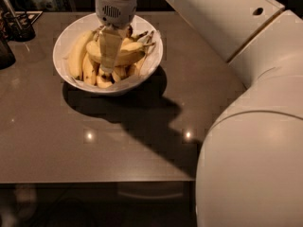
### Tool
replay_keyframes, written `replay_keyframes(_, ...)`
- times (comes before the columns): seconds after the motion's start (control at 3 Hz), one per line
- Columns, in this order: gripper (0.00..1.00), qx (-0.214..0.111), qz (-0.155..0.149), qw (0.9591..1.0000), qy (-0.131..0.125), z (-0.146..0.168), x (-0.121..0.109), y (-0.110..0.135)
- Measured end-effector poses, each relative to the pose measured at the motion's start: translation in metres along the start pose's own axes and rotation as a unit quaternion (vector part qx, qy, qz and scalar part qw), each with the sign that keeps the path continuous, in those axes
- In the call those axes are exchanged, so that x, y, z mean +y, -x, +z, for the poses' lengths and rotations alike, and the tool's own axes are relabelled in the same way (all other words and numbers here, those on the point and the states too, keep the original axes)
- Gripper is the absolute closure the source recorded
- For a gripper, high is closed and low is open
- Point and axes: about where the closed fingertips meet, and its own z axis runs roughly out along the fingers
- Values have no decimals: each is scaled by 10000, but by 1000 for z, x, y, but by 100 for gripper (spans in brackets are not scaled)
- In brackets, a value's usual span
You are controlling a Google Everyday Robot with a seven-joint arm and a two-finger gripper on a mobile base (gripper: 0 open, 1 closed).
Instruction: Pick banana from white bowl
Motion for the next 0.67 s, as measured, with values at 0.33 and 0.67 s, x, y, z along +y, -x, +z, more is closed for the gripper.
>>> replay_keyframes(0.33, 33, 21, 14, 10000, 47, 4, -1, 1)
replay_keyframes(0.67, 37, 33, 39, 10000, 84, 7, -1, 1)
